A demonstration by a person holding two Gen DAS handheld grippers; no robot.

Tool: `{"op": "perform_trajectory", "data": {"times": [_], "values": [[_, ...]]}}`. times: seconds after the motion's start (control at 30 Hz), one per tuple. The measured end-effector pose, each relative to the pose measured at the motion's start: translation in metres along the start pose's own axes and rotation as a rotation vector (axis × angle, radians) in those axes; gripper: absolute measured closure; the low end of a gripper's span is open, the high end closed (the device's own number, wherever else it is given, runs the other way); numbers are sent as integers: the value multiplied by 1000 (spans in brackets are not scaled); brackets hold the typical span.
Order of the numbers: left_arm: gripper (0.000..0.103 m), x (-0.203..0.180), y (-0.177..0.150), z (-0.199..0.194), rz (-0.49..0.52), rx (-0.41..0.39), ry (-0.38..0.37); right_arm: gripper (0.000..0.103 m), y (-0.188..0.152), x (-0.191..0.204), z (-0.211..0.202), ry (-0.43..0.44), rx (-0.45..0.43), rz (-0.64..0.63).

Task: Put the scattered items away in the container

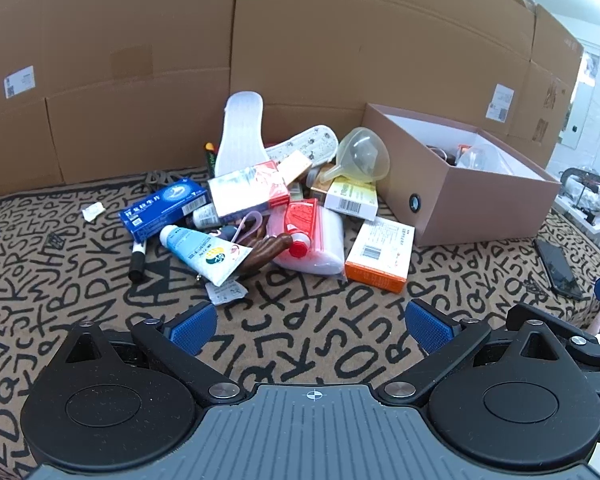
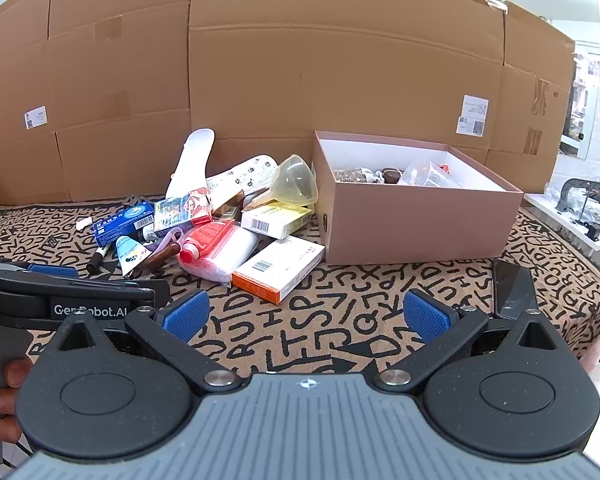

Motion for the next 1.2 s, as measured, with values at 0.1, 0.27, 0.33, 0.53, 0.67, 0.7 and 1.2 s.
{"op": "perform_trajectory", "data": {"times": [0.1,0.27,0.33,0.53,0.67,0.7,1.2], "values": [[0,-1,-1,-1,4,-8,4,0,-4,-1,2,0,-9,0],[0,4,-5,-3,-13,-7,-5,0,-2,-2,2,-1,1,5],[0,4,-4,-3,-12,-7,-8,0,1,1,-2,-5,2,0],[0,3,0,-5,-9,-9,-14,0,1,2,-4,-9,-7,-8],[0,4,1,-1,-14,5,-10,0,2,-2,-1,-10,9,11],[0,4,2,0,-15,8,-11,0,2,-2,-1,-13,11,15],[0,2,3,9,-5,30,-10,0,-3,-6,12,-11,32,17]]}}
Point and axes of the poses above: each gripper's, at about its wrist camera, not at the fingertips, and z roughly the way its jaws point, x to its left, y to its top, the point moved 2 cm from there along z, roughly the way its jaws point, and after that the axes turned 13 degrees about y, right-handed, at the moved point
